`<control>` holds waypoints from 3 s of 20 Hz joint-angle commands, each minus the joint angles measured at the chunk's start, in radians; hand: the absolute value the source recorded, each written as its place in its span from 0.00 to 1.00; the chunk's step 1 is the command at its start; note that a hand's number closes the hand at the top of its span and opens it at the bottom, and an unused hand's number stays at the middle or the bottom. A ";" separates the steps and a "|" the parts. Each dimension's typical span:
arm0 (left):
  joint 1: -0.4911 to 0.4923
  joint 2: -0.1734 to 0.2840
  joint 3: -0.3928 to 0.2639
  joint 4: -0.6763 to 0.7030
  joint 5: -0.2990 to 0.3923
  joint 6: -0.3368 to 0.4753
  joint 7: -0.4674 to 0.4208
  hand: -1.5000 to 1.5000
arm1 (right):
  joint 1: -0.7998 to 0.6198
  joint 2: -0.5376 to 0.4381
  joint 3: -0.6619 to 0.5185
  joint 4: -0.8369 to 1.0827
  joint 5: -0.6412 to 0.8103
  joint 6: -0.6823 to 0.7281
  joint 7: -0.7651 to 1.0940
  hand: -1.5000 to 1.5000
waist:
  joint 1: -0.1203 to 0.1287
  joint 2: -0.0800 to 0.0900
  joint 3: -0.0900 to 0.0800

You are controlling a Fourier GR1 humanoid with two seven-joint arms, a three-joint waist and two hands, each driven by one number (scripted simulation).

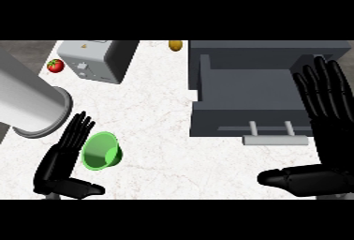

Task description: Pick up the cup, place it into the drawer and close the drawer

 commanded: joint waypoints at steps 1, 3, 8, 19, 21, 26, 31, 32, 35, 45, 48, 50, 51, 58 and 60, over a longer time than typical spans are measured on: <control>-0.067 0.029 0.024 0.177 -0.049 -0.011 -0.111 0.00 | 0.000 0.006 0.030 0.007 0.017 0.005 0.013 0.00 | -0.001 0.000 0.000; -0.029 0.027 0.020 0.145 -0.031 -0.030 -0.097 0.00 | 0.021 -0.023 -0.027 -0.074 -0.055 0.027 0.061 0.00 | -0.001 0.000 0.000; -0.067 0.028 0.027 0.269 -0.071 -0.008 -0.214 0.00 | 0.074 0.014 0.019 -0.082 -0.006 0.016 0.012 0.00 | -0.001 -0.001 0.000; -0.262 0.066 0.065 0.591 -0.100 0.021 -0.336 0.00 | 0.010 -0.016 0.000 -0.139 -0.055 0.012 0.150 0.00 | -0.004 0.000 0.000; -0.233 0.086 0.062 0.612 -0.093 -0.022 -0.350 0.00 | -0.012 -0.007 -0.034 0.006 -0.052 0.034 0.022 0.00 | -0.001 0.000 0.000; -0.326 0.112 0.060 0.824 -0.154 -0.005 -0.511 0.00 | 0.006 -0.005 -0.001 -0.040 -0.032 0.038 0.045 0.00 | -0.007 0.002 -0.001; -0.320 0.101 0.048 0.817 -0.126 -0.050 -0.520 0.00 | -0.015 0.008 0.010 0.002 0.001 0.021 0.020 0.00 | -0.004 0.002 -0.001; -0.308 0.060 0.038 0.853 -0.141 -0.006 -0.549 0.00 | 0.038 -0.021 -0.022 -0.086 -0.057 0.048 0.070 0.00 | -0.008 0.001 -0.001; -0.326 0.073 0.044 0.873 -0.125 -0.038 -0.554 0.00 | 0.092 0.045 0.052 -0.033 0.025 0.035 -0.043 0.00 | -0.007 0.002 -0.001; -0.377 0.034 0.034 0.902 -0.084 -0.079 -0.504 0.00 | 0.078 0.011 0.002 -0.115 -0.042 0.037 0.046 0.00 | -0.007 0.000 0.000; -0.375 0.030 0.027 0.922 -0.064 -0.179 -0.529 0.00 | 0.029 -0.009 -0.027 -0.015 -0.057 0.058 0.018 0.00 | -0.006 0.003 -0.001; -0.372 0.060 0.019 0.953 -0.075 -0.215 -0.566 0.00 | 0.009 -0.023 -0.039 -0.067 -0.072 0.049 0.064 0.00 | -0.011 0.003 -0.002; -0.385 0.023 0.014 0.934 -0.073 -0.171 -0.552 0.00 | 0.014 -0.006 -0.014 -0.012 -0.031 0.047 0.022 0.00 | -0.006 0.002 -0.001; -0.383 0.030 0.001 0.870 -0.045 -0.218 -0.585 1.00 | 0.018 0.000 -0.023 -0.033 -0.042 0.038 0.029 0.00 | -0.004 0.001 -0.001; -0.374 0.022 -0.012 0.895 -0.076 -0.156 -0.647 1.00 | -0.006 0.014 -0.009 -0.020 -0.008 0.012 0.029 0.00 | -0.005 0.003 -0.001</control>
